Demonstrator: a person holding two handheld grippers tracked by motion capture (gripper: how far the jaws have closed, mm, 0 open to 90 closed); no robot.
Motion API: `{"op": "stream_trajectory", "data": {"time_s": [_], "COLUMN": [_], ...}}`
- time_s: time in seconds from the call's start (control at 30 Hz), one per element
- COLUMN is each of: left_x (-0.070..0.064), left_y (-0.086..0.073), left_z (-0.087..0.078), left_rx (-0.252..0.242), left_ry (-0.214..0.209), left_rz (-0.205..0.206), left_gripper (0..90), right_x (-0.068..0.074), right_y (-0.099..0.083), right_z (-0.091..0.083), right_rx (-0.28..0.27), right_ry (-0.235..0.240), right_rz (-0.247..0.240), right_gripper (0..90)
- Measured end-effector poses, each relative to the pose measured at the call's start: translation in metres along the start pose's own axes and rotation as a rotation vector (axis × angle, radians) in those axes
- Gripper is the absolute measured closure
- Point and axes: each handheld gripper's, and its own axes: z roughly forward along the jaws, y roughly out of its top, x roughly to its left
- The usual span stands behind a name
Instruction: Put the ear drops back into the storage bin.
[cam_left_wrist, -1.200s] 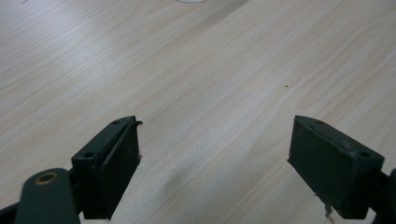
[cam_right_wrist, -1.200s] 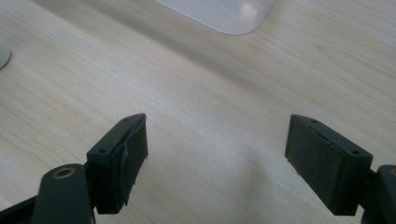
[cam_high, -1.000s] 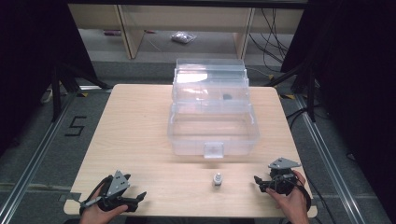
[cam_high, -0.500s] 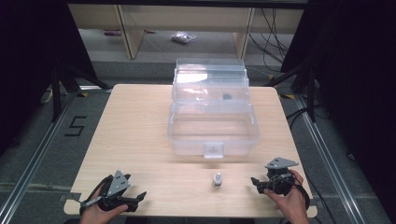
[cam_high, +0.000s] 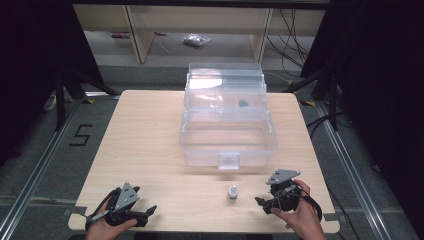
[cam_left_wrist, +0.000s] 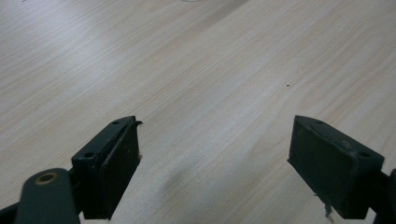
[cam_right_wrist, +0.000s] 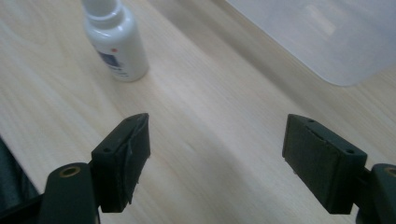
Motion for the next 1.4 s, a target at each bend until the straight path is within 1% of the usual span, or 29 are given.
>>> {"op": "stream_trajectory", "data": {"time_s": [0.07,0.13,0.17,0.2,0.23,0.27,0.3,0.33,0.37,0.4,0.43,0.5,0.53,0.57,0.63,0.7,0.73,0.77,0.8,0.83,1.0,1.03,1.07,1.13,1.2,1.23,1.27,1.33,1.4], "left_x": [0.000,0.000,0.000,0.000,0.000,-0.002,-0.002,-0.001,0.000,0.000,0.000,0.000,0.000,0.000,0.000,0.001,0.000,0.000,0.000,0.001,0.001,0.001,0.000,0.001,0.001,0.001,0.000,0.001,0.000], "left_y": [0.000,0.000,0.000,0.000,0.000,0.000,0.000,0.000,0.000,0.000,0.000,0.000,0.000,0.000,0.000,0.000,0.000,0.000,0.000,0.000,0.000,0.000,0.000,0.000,0.000,0.000,0.000,0.000,0.000], "left_z": [0.000,0.000,0.000,0.000,0.001,0.002,0.003,0.001,0.000,0.000,0.000,0.000,0.000,0.000,0.000,0.000,0.000,0.000,0.000,-0.001,-0.001,-0.001,-0.001,-0.001,-0.001,-0.001,-0.001,-0.001,-0.001], "left_rx": [-0.004,-0.001,-0.003,0.000,0.000,-0.024,-0.027,-0.018,-0.004,-0.004,0.001,0.001,0.002,0.000,0.000,-0.001,0.001,-0.003,0.000,0.001,0.001,0.001,0.000,0.002,0.003,0.001,-0.001,0.003,0.000], "left_ry": [0.000,0.001,0.000,0.003,0.007,0.006,0.012,0.006,0.003,0.003,0.001,0.001,0.002,0.002,0.000,-0.001,0.003,0.000,0.000,0.001,-0.002,-0.002,-0.002,-0.002,-0.002,-0.001,-0.003,-0.002,-0.002], "left_rz": [-0.001,-0.002,-0.001,-0.004,0.004,-0.026,-0.029,-0.025,-0.007,-0.007,-0.001,-0.001,0.000,0.000,-0.001,-0.005,0.000,-0.002,-0.002,-0.002,0.000,-0.001,-0.002,-0.002,0.000,-0.001,-0.002,0.001,-0.002], "left_gripper": [15.8,15.8,15.8,15.8,15.8,15.8,15.8,15.8,15.8,15.8,15.8,15.8,15.8,15.8,15.8,15.8,15.8,15.8,15.8,15.8,15.8,15.8,15.8,15.8,15.8,15.8,15.8,15.8,15.8], "right_x": [0.006,0.009,0.011,0.012,0.014,0.015,0.017,0.018,0.020,0.023,0.023,0.025,0.026,0.029,0.030,0.033,0.033,0.035,0.035,0.036,0.039,0.039,0.039,0.039,0.040,0.038,0.039,0.039,0.040], "right_y": [0.005,0.011,0.013,0.016,0.019,0.021,0.024,0.027,0.031,0.032,0.035,0.037,0.041,0.047,0.051,0.054,0.055,0.056,0.057,0.058,0.065,0.067,0.068,0.072,0.073,0.076,0.077,0.080,0.083], "right_z": [-0.001,-0.001,0.001,0.000,0.000,0.001,0.001,0.002,0.002,0.003,0.003,0.003,0.005,0.005,0.008,0.010,0.013,0.014,0.016,0.017,0.026,0.029,0.030,0.033,0.033,0.036,0.036,0.038,0.039], "right_rx": [0.013,0.025,0.018,0.036,0.048,0.053,0.060,0.062,0.073,0.078,0.083,0.088,0.092,0.114,0.118,0.142,0.143,0.153,0.153,0.166,0.200,0.201,0.210,0.218,0.227,0.238,0.246,0.252,0.270], "right_ry": [0.008,0.026,0.022,0.035,0.045,0.038,0.038,0.048,0.065,0.072,0.067,0.073,0.091,0.092,0.106,0.115,0.116,0.115,0.121,0.123,0.129,0.132,0.128,0.135,0.133,0.139,0.131,0.134,0.157], "right_rz": [-0.017,-0.051,-0.065,-0.081,-0.083,-0.100,-0.104,-0.123,-0.136,-0.132,-0.154,-0.155,-0.184,-0.185,-0.211,-0.207,-0.235,-0.227,-0.252,-0.244,-0.265,-0.282,-0.272,-0.297,-0.287,-0.305,-0.296,-0.308,-0.328], "right_gripper": [24.5,25.0,25.0,25.0,25.0,25.1,25.1,25.0,25.1,25.1,25.1,25.1,25.3,25.3,25.4,25.9,26.2,26.3,26.7,27.5,30.1,30.3,30.6,32.4,33.1,33.9,34.5,35.1,36.1]}}
